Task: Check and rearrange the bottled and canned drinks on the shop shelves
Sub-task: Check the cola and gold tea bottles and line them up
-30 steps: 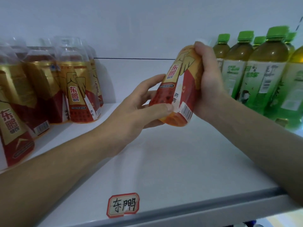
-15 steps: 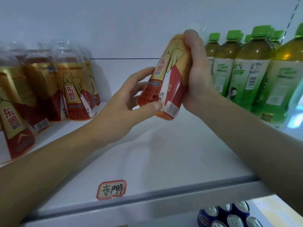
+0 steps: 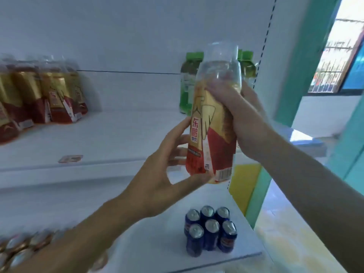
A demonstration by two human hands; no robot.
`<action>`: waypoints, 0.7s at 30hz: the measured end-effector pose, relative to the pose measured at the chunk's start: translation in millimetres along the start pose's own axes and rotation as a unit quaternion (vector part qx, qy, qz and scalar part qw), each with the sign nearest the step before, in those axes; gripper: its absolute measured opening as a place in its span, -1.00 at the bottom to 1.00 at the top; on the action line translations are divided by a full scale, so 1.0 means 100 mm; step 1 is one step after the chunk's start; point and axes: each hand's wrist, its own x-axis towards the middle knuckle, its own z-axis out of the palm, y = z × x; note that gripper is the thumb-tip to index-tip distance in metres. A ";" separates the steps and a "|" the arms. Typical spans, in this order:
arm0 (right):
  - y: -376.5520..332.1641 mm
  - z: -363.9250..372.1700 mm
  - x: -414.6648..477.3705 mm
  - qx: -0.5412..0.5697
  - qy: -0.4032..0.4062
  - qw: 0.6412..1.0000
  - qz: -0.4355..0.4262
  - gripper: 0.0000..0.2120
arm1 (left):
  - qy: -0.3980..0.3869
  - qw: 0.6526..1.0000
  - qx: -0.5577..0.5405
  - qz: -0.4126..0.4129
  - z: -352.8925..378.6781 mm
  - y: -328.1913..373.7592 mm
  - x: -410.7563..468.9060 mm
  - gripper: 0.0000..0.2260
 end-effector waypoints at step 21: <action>3.16 -2.49 -4.38 -0.284 0.045 0.808 0.514 -0.49 | -0.351 0.791 -0.022 -0.501 4.32 -1.81 -2.30 -0.54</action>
